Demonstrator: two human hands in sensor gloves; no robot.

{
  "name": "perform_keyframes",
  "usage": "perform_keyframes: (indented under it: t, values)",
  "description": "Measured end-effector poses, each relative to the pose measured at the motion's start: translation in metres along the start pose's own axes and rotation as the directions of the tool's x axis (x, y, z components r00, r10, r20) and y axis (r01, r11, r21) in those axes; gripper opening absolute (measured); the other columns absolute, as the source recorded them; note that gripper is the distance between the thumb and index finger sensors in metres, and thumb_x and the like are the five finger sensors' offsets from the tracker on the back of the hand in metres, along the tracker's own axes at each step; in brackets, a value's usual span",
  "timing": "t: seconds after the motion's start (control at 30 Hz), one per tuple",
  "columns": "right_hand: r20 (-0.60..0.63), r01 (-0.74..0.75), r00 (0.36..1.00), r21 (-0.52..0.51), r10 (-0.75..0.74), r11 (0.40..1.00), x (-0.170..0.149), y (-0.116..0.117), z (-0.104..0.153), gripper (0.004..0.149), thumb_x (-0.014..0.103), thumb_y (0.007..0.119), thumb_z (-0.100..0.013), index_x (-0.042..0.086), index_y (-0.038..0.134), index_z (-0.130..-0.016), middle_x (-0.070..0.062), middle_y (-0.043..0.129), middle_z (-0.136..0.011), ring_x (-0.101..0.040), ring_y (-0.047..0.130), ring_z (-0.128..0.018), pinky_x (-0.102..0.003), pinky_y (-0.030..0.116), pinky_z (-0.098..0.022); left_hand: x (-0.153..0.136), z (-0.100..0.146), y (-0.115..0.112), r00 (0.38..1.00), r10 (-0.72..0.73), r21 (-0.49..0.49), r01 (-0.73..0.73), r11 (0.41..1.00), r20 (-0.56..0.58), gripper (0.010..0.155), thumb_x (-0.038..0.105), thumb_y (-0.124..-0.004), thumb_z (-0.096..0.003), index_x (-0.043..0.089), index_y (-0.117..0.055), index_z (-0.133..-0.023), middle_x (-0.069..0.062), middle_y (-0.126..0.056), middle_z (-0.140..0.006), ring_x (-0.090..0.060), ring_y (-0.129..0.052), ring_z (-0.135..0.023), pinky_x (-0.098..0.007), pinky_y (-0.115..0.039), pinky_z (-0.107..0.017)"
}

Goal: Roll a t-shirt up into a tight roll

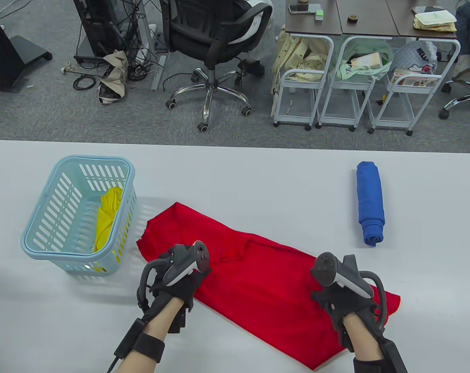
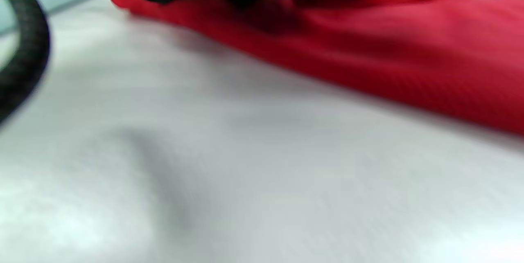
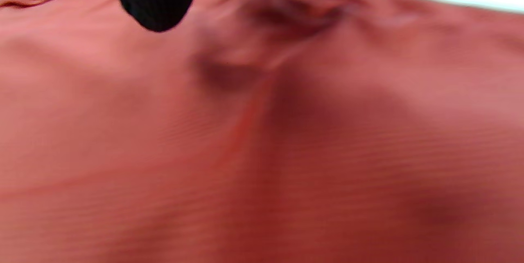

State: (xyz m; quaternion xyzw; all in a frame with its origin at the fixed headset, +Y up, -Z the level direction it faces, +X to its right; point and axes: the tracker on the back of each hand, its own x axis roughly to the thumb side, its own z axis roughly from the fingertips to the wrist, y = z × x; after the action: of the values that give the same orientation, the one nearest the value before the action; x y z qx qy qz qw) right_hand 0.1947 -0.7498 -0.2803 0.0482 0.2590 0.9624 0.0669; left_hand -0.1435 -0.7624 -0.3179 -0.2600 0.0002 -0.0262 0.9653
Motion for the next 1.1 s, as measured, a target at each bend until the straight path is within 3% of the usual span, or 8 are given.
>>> perform_keyframes:
  t: [0.1, 0.27, 0.37, 0.53, 0.63, 0.87, 1.03, 1.1]
  values:
    - [0.000, -0.040, 0.999, 0.076, 0.040, 0.996, 0.011, 0.011, -0.006, 0.077, 0.046, 0.074, -0.053, 0.026, 0.030, -0.113, -0.011, 0.023, -0.117, -0.044, 0.025, -0.109, -0.058, 0.042, -0.074, 0.001, -0.008, -0.006, 0.989, -0.145, -0.050, 0.144, 0.988, -0.015, 0.089, 0.071, -0.041, -0.0509, 0.024, -0.007, -0.118, -0.023, -0.014, -0.126, -0.051, -0.026, -0.113, -0.067, -0.041, -0.078]
    - [0.115, -0.006, 0.993, -0.046, 0.011, 0.999, 0.032, -0.007, 0.011, 0.054, 0.044, 0.073, -0.054, 0.023, 0.065, -0.103, -0.007, 0.078, -0.100, -0.029, 0.086, -0.086, -0.048, 0.070, -0.061, -0.006, -0.002, 0.008, 0.932, -0.276, 0.197, 0.324, 0.925, -0.237, 0.079, 0.059, -0.058, -0.0570, 0.023, -0.026, -0.120, -0.019, -0.024, -0.127, -0.049, -0.035, -0.113, -0.065, -0.044, -0.078]
    - [0.153, -0.017, 0.988, -0.073, 0.028, 0.997, 0.037, -0.002, 0.013, 0.059, 0.041, 0.074, -0.054, 0.024, 0.056, -0.108, -0.008, 0.064, -0.110, -0.033, 0.073, -0.097, -0.051, 0.062, -0.066, -0.010, 0.004, 0.008, 0.935, -0.288, 0.217, 0.331, 0.919, -0.205, 0.075, 0.061, -0.045, -0.0575, 0.024, -0.029, -0.120, -0.016, -0.035, -0.128, -0.044, -0.048, -0.113, -0.061, -0.051, -0.078]
    - [0.223, -0.055, 0.974, 0.025, 0.048, 0.998, 0.049, 0.015, 0.001, 0.070, 0.041, 0.075, -0.054, 0.029, 0.040, -0.113, -0.005, 0.034, -0.120, -0.041, 0.035, -0.113, -0.060, 0.044, -0.074, -0.010, 0.001, 0.002, 0.975, 0.188, -0.021, -0.186, 0.982, 0.120, 0.087, 0.069, -0.043, -0.0532, 0.019, -0.021, -0.120, -0.022, -0.033, -0.127, -0.051, -0.041, -0.112, -0.064, -0.047, -0.077]
    - [0.209, -0.113, 0.972, 0.007, 0.109, 0.994, 0.057, 0.015, 0.004, 0.069, 0.042, 0.075, -0.053, 0.027, 0.043, -0.112, -0.004, 0.041, -0.118, -0.037, 0.040, -0.112, -0.059, 0.046, -0.073, -0.002, -0.006, -0.009, 0.993, -0.063, -0.086, 0.071, 0.994, 0.098, 0.091, 0.070, -0.050, -0.0522, 0.021, -0.011, -0.118, -0.018, -0.009, -0.125, -0.049, -0.021, -0.113, -0.068, -0.035, -0.078]
    - [0.255, -0.025, 0.966, -0.035, 0.033, 0.999, 0.058, 0.007, 0.014, 0.052, 0.041, 0.074, -0.054, 0.022, 0.067, -0.102, -0.007, 0.074, -0.103, -0.033, 0.077, -0.093, -0.050, 0.064, -0.065, 0.014, 0.017, 0.013, 0.916, -0.387, 0.300, 0.402, 0.865, -0.110, 0.086, 0.066, -0.044, -0.0541, 0.018, -0.013, -0.119, -0.020, -0.013, -0.125, -0.047, -0.030, -0.114, -0.061, -0.041, -0.081]
    - [0.285, -0.073, 0.956, -0.001, 0.071, 0.997, 0.066, 0.019, 0.004, 0.071, 0.042, 0.073, -0.056, 0.030, 0.034, -0.114, -0.003, 0.027, -0.121, -0.041, 0.029, -0.113, -0.060, 0.039, -0.075, 0.016, 0.002, -0.013, 0.981, 0.073, -0.095, -0.056, 0.994, 0.180, 0.088, 0.069, -0.041, -0.0515, 0.017, -0.017, -0.119, -0.022, -0.016, -0.125, -0.052, -0.027, -0.111, -0.063, -0.037, -0.079]
    - [0.280, -0.119, 0.954, 0.026, 0.107, 0.993, 0.071, 0.027, -0.001, 0.071, 0.041, 0.073, -0.055, 0.031, 0.033, -0.114, -0.003, 0.031, -0.121, -0.040, 0.028, -0.113, -0.061, 0.038, -0.075, 0.021, -0.001, -0.022, 0.986, -0.054, -0.128, 0.074, 0.989, 0.155, 0.091, 0.070, -0.040, -0.0498, 0.018, 0.002, -0.113, -0.021, 0.007, -0.118, -0.052, -0.005, -0.107, -0.065, -0.022, -0.078]
